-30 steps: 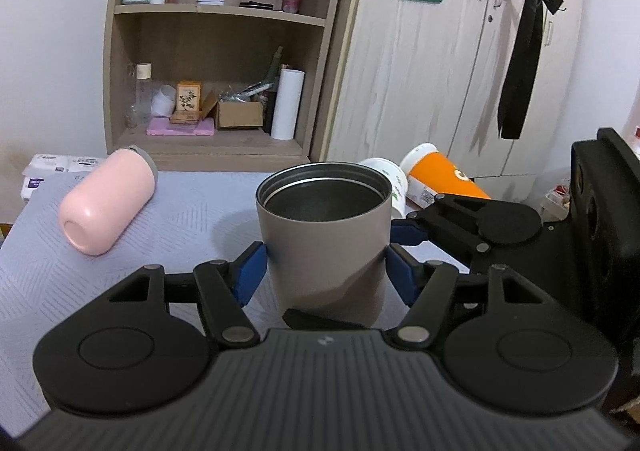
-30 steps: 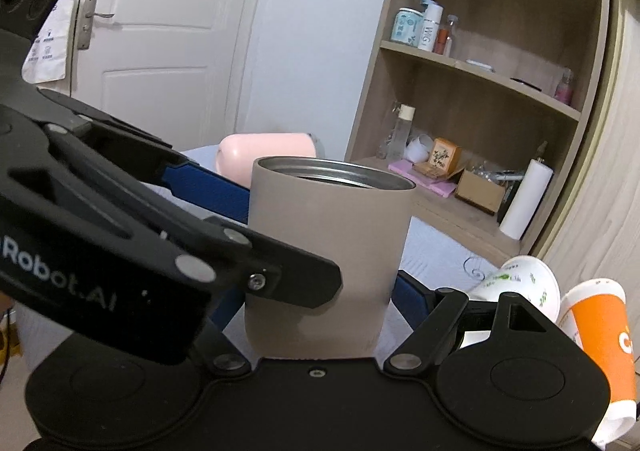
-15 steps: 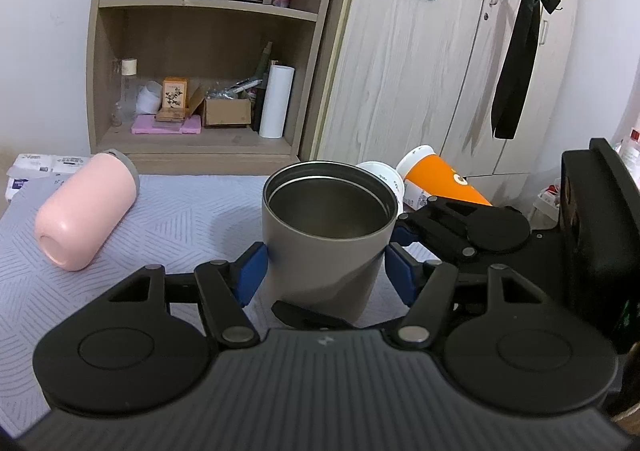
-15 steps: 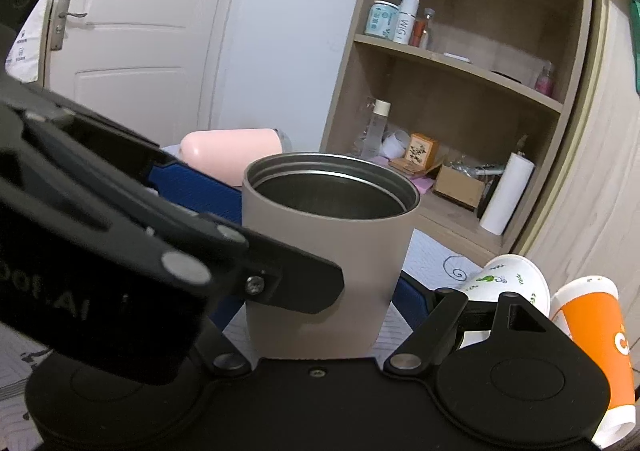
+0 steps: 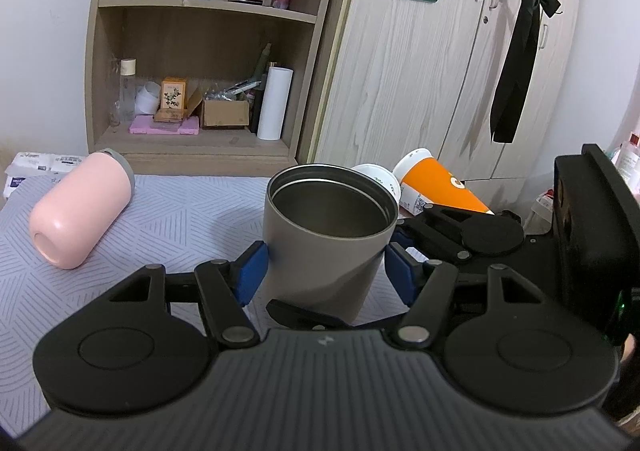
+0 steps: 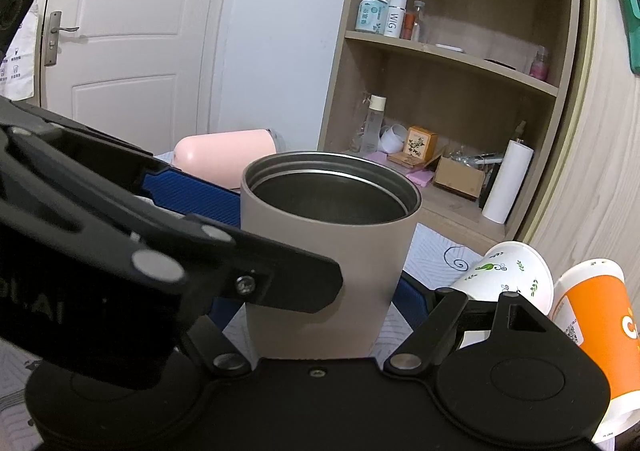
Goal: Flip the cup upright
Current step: 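Lower the upright beige tumbler onto the table with the right tool, then open the right tool and lift both tools away from the tumbler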
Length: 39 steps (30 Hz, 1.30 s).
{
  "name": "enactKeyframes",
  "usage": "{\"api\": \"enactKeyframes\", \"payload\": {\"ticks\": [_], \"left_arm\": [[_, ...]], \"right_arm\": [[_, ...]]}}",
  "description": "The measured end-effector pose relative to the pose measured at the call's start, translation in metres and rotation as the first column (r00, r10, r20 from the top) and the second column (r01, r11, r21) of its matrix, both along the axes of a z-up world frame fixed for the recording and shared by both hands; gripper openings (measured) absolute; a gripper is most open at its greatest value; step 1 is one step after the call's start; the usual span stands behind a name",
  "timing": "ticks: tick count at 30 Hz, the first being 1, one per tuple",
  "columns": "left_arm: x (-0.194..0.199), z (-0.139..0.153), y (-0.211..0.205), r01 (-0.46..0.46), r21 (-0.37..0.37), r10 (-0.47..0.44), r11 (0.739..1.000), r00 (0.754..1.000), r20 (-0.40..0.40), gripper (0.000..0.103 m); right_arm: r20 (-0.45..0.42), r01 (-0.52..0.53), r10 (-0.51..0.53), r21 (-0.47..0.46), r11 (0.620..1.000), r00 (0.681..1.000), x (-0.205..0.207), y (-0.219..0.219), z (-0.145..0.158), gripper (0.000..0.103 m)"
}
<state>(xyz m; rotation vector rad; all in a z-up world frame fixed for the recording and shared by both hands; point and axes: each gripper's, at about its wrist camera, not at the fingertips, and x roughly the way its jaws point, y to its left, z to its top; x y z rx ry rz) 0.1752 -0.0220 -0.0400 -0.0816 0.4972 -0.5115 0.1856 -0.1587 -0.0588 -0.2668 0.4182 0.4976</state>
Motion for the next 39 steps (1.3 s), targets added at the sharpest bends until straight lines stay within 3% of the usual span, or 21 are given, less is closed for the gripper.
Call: {"api": "enactKeyframes", "payload": {"ticks": [6, 12, 24, 32, 39], "left_arm": [[0.004, 0.004, 0.003, 0.013, -0.049, -0.015, 0.999, 0.999, -0.044, 0.063], [-0.011, 0.010, 0.007, -0.005, -0.041, 0.004, 0.999, 1.000, -0.025, 0.063], [-0.085, 0.032, 0.022, -0.144, 0.000, 0.143, 0.990, 0.983, 0.117, 0.063], [-0.124, 0.048, 0.041, -0.214, -0.019, 0.214, 0.977, 0.968, 0.130, 0.063], [-0.148, 0.054, 0.051, -0.254, 0.010, 0.250, 0.967, 0.957, 0.148, 0.063]], "right_arm": [[0.005, 0.025, -0.025, 0.009, 1.000, 1.000, -0.001, -0.002, 0.003, 0.088], [0.030, 0.037, -0.037, 0.015, 0.999, 0.999, -0.020, -0.003, 0.007, 0.089], [0.104, 0.131, -0.139, 0.080, 0.988, 0.985, -0.088, -0.016, 0.022, 0.089], [0.159, 0.155, -0.170, 0.106, 0.982, 0.973, -0.134, -0.015, 0.045, 0.090], [0.184, 0.204, -0.223, 0.120, 0.972, 0.957, -0.162, -0.015, 0.060, 0.092]]}}
